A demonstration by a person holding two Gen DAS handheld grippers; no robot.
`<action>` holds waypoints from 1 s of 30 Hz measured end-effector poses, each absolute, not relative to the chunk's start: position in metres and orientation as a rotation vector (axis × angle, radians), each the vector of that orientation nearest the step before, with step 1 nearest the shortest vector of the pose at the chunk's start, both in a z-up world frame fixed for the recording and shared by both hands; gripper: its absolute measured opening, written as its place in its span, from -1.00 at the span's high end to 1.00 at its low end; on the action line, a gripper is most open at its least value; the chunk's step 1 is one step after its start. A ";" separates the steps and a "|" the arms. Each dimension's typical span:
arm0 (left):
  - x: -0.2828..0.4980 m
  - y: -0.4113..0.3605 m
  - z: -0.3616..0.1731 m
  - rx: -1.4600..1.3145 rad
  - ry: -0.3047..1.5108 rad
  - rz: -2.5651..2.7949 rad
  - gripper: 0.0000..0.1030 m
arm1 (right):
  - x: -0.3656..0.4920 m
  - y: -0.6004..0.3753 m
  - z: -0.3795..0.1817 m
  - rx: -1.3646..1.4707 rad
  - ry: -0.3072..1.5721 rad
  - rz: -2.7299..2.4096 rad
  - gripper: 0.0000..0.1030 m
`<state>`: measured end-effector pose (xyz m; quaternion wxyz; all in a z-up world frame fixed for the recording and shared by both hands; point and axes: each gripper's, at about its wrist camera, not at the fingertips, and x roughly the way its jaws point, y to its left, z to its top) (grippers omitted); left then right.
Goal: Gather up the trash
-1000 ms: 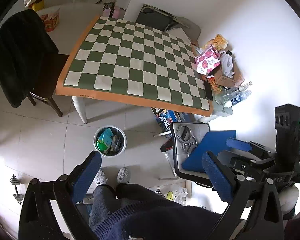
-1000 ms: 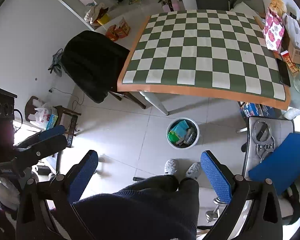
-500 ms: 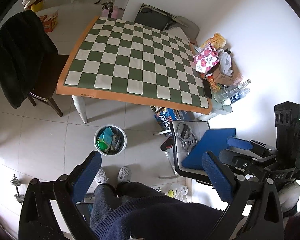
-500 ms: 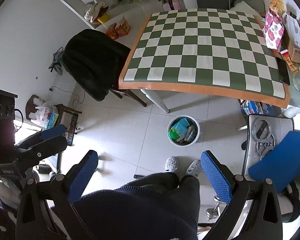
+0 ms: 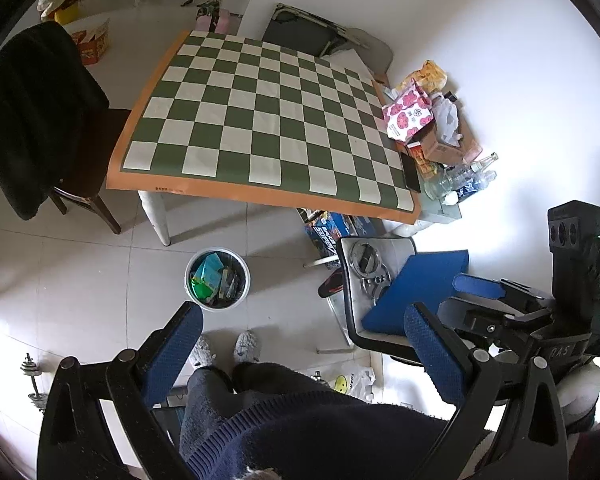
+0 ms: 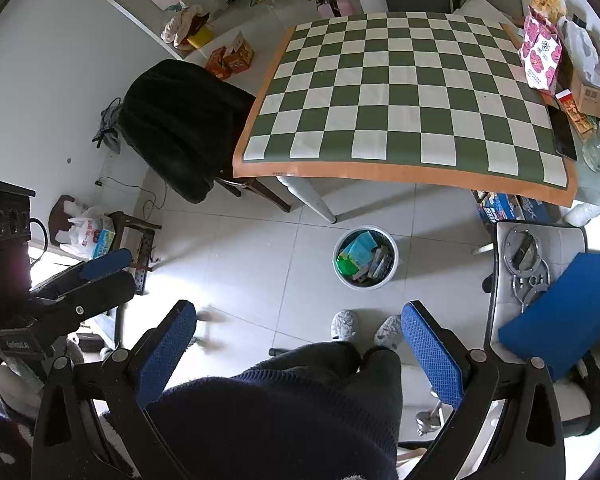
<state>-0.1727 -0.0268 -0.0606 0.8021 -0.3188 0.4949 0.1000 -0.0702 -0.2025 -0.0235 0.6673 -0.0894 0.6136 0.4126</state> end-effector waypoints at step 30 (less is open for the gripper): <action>-0.176 -0.023 -0.069 -0.692 1.073 0.226 -1.00 | -0.059 -0.202 -0.029 -0.227 1.390 0.907 -1.00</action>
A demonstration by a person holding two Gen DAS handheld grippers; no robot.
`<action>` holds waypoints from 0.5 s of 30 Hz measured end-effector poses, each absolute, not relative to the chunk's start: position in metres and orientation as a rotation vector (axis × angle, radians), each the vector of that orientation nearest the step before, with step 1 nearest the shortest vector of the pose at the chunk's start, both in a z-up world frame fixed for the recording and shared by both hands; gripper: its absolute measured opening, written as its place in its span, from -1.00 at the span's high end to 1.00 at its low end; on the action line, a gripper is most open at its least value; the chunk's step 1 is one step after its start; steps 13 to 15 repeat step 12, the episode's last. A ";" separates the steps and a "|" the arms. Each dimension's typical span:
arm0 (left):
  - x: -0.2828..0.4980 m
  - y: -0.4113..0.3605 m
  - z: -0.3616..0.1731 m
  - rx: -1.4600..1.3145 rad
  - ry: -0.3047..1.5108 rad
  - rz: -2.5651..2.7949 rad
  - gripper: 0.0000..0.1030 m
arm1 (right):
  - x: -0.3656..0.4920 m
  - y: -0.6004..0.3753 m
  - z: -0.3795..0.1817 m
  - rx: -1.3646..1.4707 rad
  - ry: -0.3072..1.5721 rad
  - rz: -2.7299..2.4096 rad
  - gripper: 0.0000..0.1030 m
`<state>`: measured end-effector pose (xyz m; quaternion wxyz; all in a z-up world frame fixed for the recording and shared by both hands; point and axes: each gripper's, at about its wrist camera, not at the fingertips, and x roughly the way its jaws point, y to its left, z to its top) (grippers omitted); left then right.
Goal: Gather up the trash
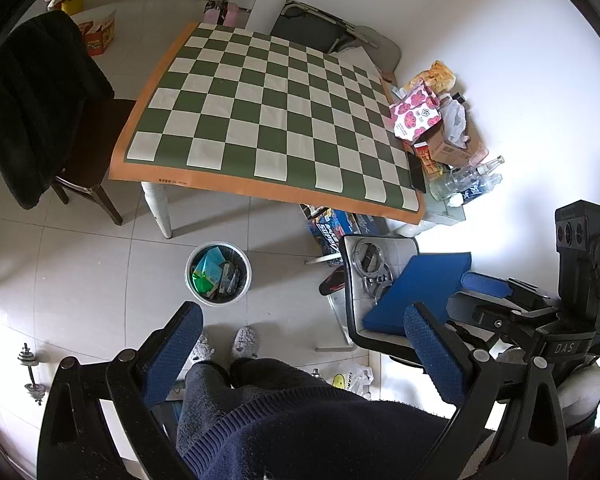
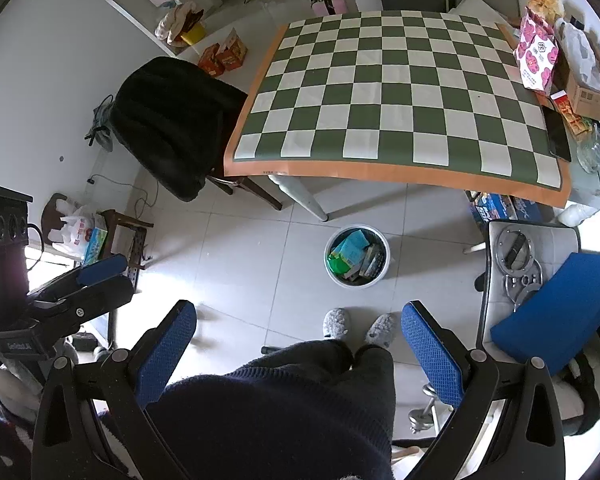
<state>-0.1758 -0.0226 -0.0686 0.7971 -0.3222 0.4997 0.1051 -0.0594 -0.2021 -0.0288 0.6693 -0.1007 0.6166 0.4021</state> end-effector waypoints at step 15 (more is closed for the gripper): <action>-0.175 -0.022 -0.071 -0.701 1.066 0.226 -1.00 | -0.062 -0.198 -0.031 -0.236 1.400 0.921 -1.00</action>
